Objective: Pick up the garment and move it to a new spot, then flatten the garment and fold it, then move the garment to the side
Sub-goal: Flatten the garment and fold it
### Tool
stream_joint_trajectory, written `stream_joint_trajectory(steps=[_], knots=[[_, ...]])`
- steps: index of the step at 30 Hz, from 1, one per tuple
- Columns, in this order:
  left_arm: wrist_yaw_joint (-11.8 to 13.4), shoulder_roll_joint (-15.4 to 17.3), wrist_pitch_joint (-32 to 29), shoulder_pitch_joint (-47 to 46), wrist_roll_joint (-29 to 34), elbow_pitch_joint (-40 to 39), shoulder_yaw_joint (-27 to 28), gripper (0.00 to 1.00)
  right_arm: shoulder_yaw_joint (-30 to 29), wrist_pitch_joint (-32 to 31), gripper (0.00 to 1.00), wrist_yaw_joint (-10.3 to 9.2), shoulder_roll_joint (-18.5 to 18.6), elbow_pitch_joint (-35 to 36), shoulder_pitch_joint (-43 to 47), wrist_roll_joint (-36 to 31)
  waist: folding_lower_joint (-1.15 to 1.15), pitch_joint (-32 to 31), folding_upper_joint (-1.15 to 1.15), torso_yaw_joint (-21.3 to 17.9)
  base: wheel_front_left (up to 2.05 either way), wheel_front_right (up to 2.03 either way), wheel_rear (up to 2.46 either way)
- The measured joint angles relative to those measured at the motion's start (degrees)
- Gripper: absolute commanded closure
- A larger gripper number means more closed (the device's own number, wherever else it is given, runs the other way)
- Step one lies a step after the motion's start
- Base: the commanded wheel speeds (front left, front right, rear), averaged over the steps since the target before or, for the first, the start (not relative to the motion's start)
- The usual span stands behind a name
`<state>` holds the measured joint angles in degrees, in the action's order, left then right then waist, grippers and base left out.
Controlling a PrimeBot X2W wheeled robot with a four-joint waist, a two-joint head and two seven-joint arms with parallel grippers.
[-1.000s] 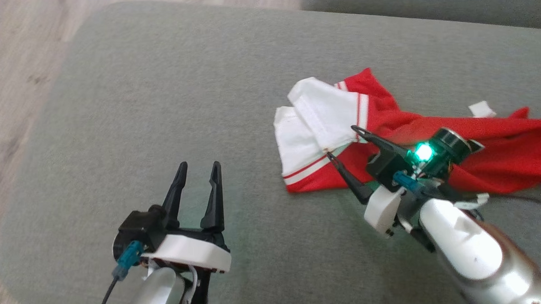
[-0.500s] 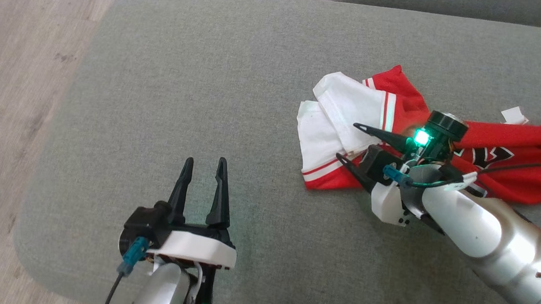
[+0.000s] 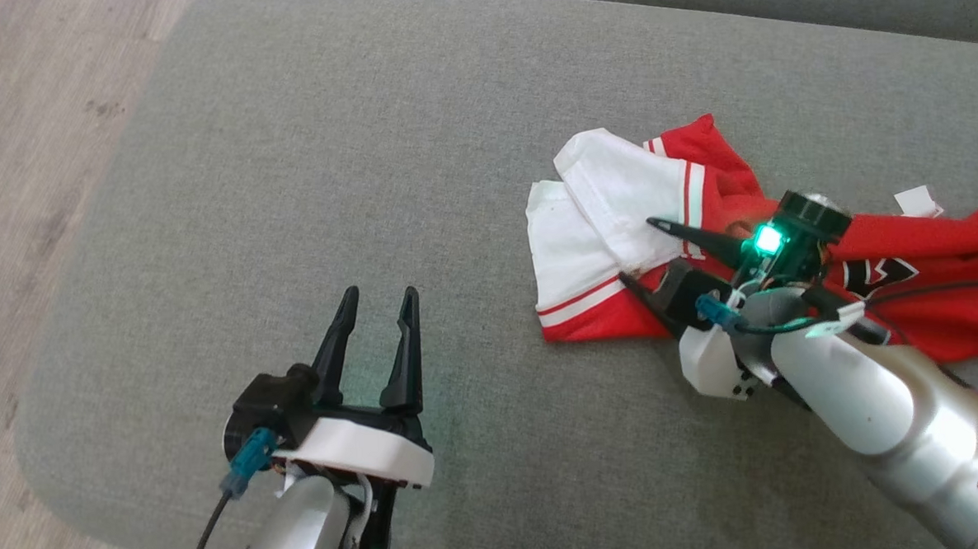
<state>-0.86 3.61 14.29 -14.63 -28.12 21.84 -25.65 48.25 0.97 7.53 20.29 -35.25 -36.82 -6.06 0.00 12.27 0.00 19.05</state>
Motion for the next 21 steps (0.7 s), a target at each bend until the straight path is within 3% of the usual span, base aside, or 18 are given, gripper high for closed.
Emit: stream_joint_trajectory(steps=[2,3,4,5,13,21], knots=[[-0.2,-0.1,0.0,-0.1,0.5,0.0,0.0,0.00,0.0,0.0,0.00,0.00,0.0,-0.4,-0.7,-0.1,0.00,0.1,0.00,0.1,0.00,0.00,0.00],[-0.3,-0.2,0.0,-0.2,0.5,0.0,0.0,0.00,-0.1,0.0,0.11,0.00,0.0,-0.7,-1.0,-0.2,0.00,0.2,0.00,0.1,0.00,0.00,0.00],[-0.3,-0.3,0.0,-0.3,0.5,0.0,0.0,0.00,-0.2,0.0,0.93,0.00,0.0,-1.0,-1.2,-0.3,0.00,0.2,0.00,0.2,0.00,0.00,0.00],[-0.4,-0.3,0.0,-0.4,0.5,0.1,0.1,0.00,-0.4,0.0,1.00,0.00,0.0,-1.3,-1.3,-0.3,0.00,0.3,0.00,0.3,0.00,0.00,0.00],[-0.7,-0.5,0.0,-0.4,1.0,0.3,1.0,0.00,-3.2,0.4,1.00,0.00,0.0,-2.7,-1.7,-0.4,0.00,0.1,0.00,0.6,0.00,0.00,0.00],[-0.9,-0.7,0.0,-0.4,1.0,0.2,1.4,0.00,-10.9,0.5,1.00,0.00,0.5,-2.9,-5.2,3.2,0.00,0.6,0.00,0.9,0.00,0.00,0.00]])
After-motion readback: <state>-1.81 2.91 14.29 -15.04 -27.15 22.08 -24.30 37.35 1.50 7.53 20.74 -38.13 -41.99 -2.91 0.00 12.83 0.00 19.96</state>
